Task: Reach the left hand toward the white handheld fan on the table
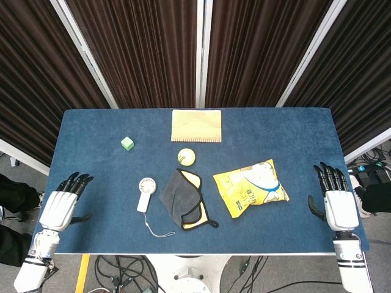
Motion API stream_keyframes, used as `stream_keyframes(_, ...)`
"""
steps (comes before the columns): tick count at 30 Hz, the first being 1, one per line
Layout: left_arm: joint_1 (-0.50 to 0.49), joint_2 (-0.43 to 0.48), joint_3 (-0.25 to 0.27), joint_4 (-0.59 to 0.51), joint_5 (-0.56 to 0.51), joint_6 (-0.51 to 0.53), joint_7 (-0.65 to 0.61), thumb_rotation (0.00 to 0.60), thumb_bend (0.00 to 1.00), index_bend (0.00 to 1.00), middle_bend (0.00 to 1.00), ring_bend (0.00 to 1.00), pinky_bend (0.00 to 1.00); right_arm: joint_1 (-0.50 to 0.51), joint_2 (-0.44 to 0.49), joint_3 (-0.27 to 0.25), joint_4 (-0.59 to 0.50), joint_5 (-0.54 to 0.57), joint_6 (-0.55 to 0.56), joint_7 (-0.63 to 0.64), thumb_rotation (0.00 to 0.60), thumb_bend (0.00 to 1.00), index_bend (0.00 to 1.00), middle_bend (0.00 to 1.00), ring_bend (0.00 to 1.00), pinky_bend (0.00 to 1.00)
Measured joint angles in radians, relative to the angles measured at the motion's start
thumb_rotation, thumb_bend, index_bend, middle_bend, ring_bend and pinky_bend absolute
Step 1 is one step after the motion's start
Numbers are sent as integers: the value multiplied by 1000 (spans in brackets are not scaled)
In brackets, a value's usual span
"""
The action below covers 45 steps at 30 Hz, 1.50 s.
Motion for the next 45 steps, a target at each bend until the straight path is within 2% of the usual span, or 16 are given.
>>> stream_keyframes(11, 0, -9, -10, -6, 11, 25, 14, 600, 37, 135, 126, 66, 237, 6, 2, 4, 8, 6, -10, 18, 600, 353, 0, 0, 0, 0)
stream_keyframes(19, -18, -19, 20, 1, 63, -4, -13, 600, 46, 135, 134, 69, 260, 3, 8, 9, -4, -6, 10, 22, 600, 353, 0, 0, 0, 0)
stream_keyframes(21, -21, -23, 20, 1, 63, -9, -6, 600, 74, 135, 219, 138, 296, 2, 11, 12, -12, -6, 14, 23, 600, 353, 0, 0, 0, 0)
stream_keyframes(22, -23, -25, 18, 0, 62, -11, 6, 600, 102, 135, 312, 228, 345, 2, 12, 14, -15, -6, 15, 25, 600, 353, 0, 0, 0, 0)
stream_keyframes(24, -28, -29, 16, -3, 59, -17, 32, 600, 176, 135, 525, 486, 510, 3, 13, 20, -23, -5, 21, 28, 600, 353, 0, 0, 0, 0)
stream_keyframes(26, -35, -31, 17, -12, 54, -35, 67, 600, 241, 135, 686, 681, 648, 1, 13, 20, -29, -5, 26, 23, 600, 353, 0, 0, 0, 0)
stream_keyframes(28, -44, -30, 22, -25, 47, -64, 88, 600, 299, 135, 795, 789, 721, -1, 15, 18, -36, -8, 30, 14, 600, 353, 0, 0, 0, 0)
stream_keyframes(32, -66, -33, 40, -37, 39, -135, 103, 600, 355, 136, 822, 819, 738, 0, 27, 25, -53, -11, 39, -1, 600, 353, 0, 0, 0, 0)
stream_keyframes(40, -135, -75, 64, -31, 5, -293, 123, 600, 377, 136, 823, 818, 736, 7, 31, 28, -82, -7, 30, -23, 600, 353, 0, 0, 0, 0)
stream_keyframes(45, -164, -126, 55, -6, -17, -322, 140, 600, 379, 136, 824, 819, 736, 9, 30, 27, -90, -4, 27, -34, 600, 352, 0, 0, 0, 0)
